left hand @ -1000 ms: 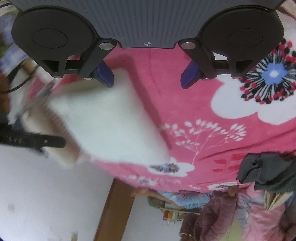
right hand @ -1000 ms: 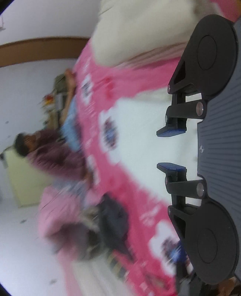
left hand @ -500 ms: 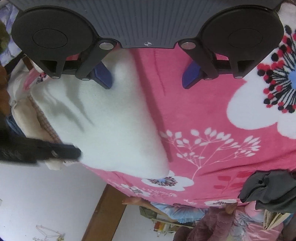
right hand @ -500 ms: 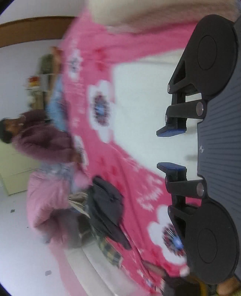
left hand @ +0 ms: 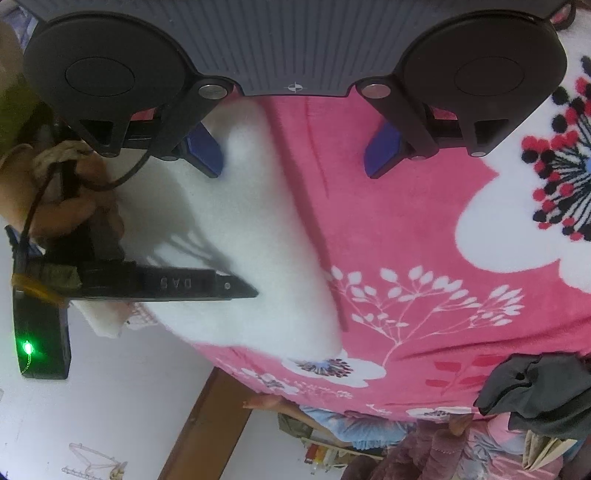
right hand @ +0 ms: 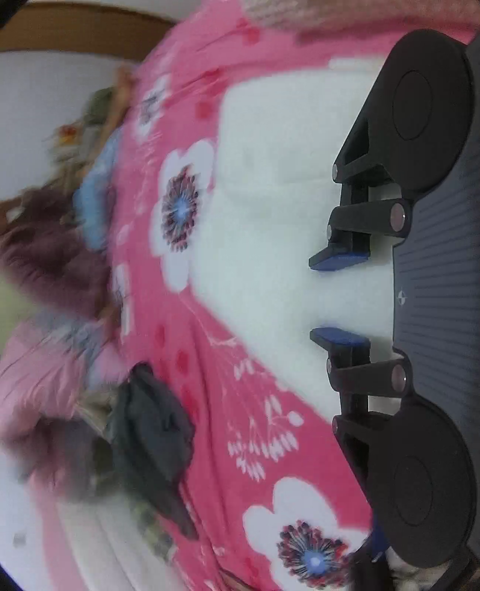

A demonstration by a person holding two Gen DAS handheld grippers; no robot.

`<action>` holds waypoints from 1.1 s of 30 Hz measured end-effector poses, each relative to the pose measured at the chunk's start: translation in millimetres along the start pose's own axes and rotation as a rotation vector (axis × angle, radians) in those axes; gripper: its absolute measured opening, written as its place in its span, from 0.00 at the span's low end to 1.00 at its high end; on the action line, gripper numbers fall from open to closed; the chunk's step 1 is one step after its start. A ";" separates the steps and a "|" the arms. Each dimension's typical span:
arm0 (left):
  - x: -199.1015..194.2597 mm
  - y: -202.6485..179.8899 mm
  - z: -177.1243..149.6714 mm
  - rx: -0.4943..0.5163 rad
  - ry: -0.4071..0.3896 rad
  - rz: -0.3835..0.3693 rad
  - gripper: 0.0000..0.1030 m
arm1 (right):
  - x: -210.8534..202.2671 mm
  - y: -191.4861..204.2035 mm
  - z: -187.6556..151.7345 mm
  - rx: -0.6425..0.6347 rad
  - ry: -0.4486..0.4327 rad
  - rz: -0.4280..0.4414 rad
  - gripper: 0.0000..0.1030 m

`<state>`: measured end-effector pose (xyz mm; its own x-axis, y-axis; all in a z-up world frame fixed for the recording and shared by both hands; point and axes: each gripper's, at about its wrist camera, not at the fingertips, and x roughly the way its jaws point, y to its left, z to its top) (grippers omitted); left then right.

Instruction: Fold clothes

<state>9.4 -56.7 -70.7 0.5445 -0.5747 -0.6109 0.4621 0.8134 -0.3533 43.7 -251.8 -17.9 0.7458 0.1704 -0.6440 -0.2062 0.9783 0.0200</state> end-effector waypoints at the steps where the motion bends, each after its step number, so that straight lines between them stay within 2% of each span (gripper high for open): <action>1: 0.1 0.5 0.4 0.003 0.002 -0.005 0.83 | -1.7 -0.8 13.0 0.015 0.041 0.000 0.36; 2: 0.0 0.6 -0.1 0.005 0.001 -0.008 0.83 | -4.9 -1.7 27.4 0.039 0.053 0.002 0.35; 5: -0.1 1.0 -2.5 0.010 -0.007 -0.014 0.84 | -5.5 0.2 53.2 -0.002 -0.048 -0.012 0.36; 6: -0.2 1.7 -2.8 0.009 -0.007 -0.018 0.84 | 1.6 -0.7 57.6 -0.009 -0.057 -0.017 0.36; 7: -0.4 2.4 -3.0 0.007 -0.007 -0.022 0.84 | 16.8 -3.8 57.8 -0.001 -0.029 -0.013 0.36; 9: -0.5 4.3 -3.0 -0.003 -0.007 -0.027 0.84 | 56.4 -13.9 49.2 0.034 0.091 -0.001 0.36; 10: -0.2 4.9 -2.2 -0.010 -0.004 -0.030 0.84 | 67.0 -19.4 46.7 0.057 0.115 0.013 0.36; 13: 0.2 5.5 1.1 -0.020 0.014 -0.037 0.84 | 58.7 -22.3 68.3 0.110 0.089 0.047 0.36; 15: 1.1 5.9 0.9 -0.019 0.014 -0.038 0.84 | 58.6 -21.0 75.6 0.089 0.040 0.046 0.36; 17: 1.4 6.3 0.9 -0.020 0.013 -0.040 0.84 | 76.5 -23.8 71.5 0.087 0.069 0.001 0.36; 19: 1.4 6.8 1.9 -0.024 0.016 -0.041 0.85 | 94.9 -30.7 62.3 0.099 0.122 -0.006 0.37; 20: 1.2 6.3 2.7 -0.024 0.019 -0.041 0.85 | 92.4 -34.5 63.3 0.123 0.130 -0.002 0.37; 22: 1.2 5.9 4.5 -0.026 0.027 -0.037 0.85 | 61.6 -41.9 70.7 0.193 0.098 -0.013 0.37; 26: 3.0 6.4 5.4 -0.033 0.034 -0.039 0.85 | -30.7 -50.2 60.5 0.198 -0.083 -0.094 0.38; 27: 3.3 6.0 6.2 -0.030 0.038 -0.038 0.85 | -45.1 -53.5 51.1 0.198 -0.099 -0.124 0.38; 28: 3.6 5.5 7.0 -0.026 0.043 -0.036 0.85 | -54.6 -58.0 39.3 0.203 -0.099 -0.156 0.38; 29: 3.9 4.9 7.7 -0.021 0.046 -0.033 0.85 | -55.8 -65.0 23.7 0.225 -0.060 -0.171 0.38; 31: 4.9 3.4 9.3 -0.019 0.058 -0.027 0.86 | -40.5 -80.9 -18.6 0.291 -0.002 -0.146 0.36; 33: 4.2 0.5 11.8 -0.012 0.070 -0.009 0.87 | -45.2 -82.0 -35.6 0.276 -0.042 -0.138 0.36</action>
<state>20.2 -59.7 -65.1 0.4898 -0.5743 -0.6559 0.4576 0.8097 -0.3673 4.4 -343.8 -17.6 0.7814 0.0327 -0.6232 0.0746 0.9866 0.1454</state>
